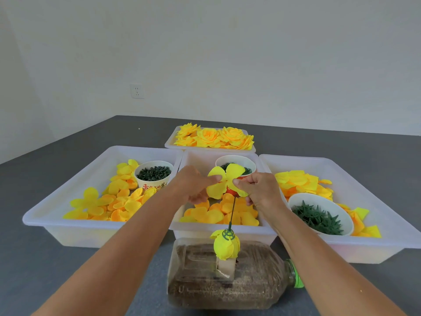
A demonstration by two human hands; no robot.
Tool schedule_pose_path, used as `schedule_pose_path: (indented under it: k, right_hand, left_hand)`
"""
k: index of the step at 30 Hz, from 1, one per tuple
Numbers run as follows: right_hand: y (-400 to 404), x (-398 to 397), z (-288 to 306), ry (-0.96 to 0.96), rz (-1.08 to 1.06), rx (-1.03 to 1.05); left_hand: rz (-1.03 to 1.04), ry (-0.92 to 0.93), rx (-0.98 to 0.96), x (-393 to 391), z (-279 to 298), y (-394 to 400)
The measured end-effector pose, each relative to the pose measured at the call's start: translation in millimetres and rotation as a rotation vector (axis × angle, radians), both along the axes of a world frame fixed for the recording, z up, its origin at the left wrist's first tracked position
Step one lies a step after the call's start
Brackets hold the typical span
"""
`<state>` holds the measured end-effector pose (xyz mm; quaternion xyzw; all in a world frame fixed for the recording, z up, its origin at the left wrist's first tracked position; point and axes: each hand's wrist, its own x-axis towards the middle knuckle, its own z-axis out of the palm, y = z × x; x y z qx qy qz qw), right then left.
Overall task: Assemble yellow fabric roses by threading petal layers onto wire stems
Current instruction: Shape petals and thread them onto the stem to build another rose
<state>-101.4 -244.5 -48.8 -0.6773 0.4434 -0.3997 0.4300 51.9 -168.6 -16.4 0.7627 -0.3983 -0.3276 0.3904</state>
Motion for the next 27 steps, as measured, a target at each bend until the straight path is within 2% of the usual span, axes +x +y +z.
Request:
schedule_pose_path:
  k: [3, 6, 14, 19, 22, 27]
  right_hand:
    - [1, 0, -1, -0.016, 0.017, -0.007]
    - [1, 1, -2, -0.019, 0.036, -0.016]
    - [-2, 2, -6, 0.044, 0.084, -0.005]
    - [2, 3, -4, 0.037, 0.131, -0.054]
    - [7, 4, -2, 0.030, 0.231, -0.145]
    - [13, 5, -1, 0.212, 0.223, -0.443]
  left_hand:
    - [-0.047, 0.373, -0.017, -1, -4, -1]
    - [-0.026, 0.532, -0.042, 2, -14, -2]
    - [-0.015, 0.408, -0.146, 6, -24, -5]
    - [0.042, 0.412, -0.188, 6, -25, -8]
    - [0.065, 0.434, -0.194, 6, -24, -9]
    - [0.073, 0.410, -0.149, 5, -25, -9]
